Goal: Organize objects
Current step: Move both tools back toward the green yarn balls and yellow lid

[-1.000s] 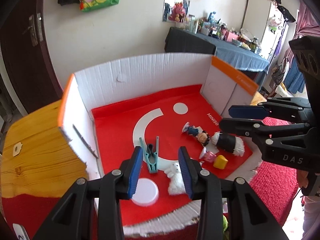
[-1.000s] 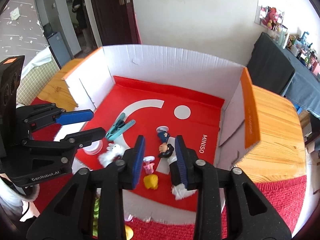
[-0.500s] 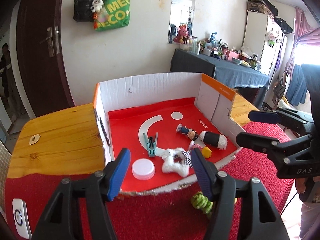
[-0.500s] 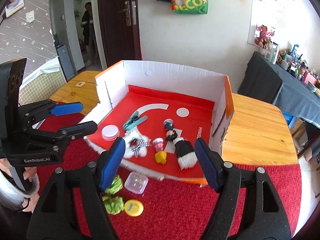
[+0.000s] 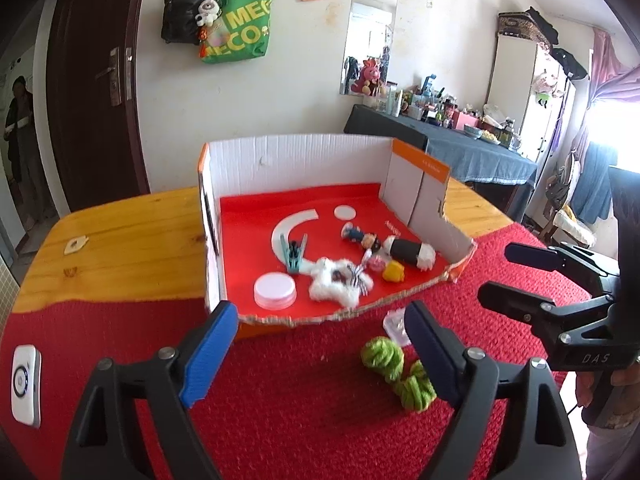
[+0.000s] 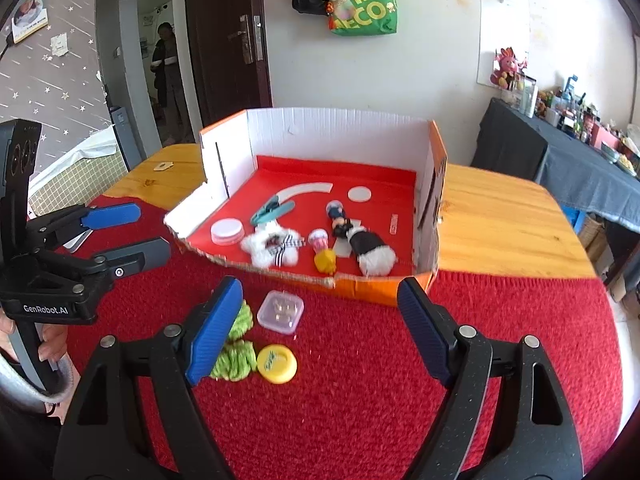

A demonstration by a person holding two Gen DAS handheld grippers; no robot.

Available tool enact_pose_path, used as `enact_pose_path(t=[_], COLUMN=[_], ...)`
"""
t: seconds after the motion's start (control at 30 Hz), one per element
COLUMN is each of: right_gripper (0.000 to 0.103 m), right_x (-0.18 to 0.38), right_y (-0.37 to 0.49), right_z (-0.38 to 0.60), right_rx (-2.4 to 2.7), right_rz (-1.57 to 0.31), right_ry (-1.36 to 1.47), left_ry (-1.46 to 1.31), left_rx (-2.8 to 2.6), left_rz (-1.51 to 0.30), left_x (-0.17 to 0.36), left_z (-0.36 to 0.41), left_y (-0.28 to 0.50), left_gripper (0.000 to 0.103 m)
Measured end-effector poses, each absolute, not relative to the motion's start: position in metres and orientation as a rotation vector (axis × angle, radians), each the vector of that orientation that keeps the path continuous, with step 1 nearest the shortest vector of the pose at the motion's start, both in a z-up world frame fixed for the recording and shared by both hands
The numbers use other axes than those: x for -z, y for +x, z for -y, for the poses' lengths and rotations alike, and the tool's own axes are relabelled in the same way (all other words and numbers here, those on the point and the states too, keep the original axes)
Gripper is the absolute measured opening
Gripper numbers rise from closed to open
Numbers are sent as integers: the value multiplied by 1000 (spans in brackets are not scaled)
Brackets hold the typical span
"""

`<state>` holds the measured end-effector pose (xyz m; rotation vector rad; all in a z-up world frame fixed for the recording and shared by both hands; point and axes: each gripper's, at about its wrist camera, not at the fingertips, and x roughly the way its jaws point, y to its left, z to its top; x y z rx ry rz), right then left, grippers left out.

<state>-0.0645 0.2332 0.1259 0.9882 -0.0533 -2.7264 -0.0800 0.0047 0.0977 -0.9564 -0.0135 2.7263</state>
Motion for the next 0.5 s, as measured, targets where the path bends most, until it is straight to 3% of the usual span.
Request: enact_pose_path(t=[0.5], right_gripper=[83], right_x=[-83], right_y=[-50], right_z=[-236], right_rx=[2706], right_rz=[98], right_ry=[1092], left_ry=[-1136], left_rx=[-2667], left_rz=[71], left_x=[-47], left_z=[-7], left_y=[-74], left_gripper=[91])
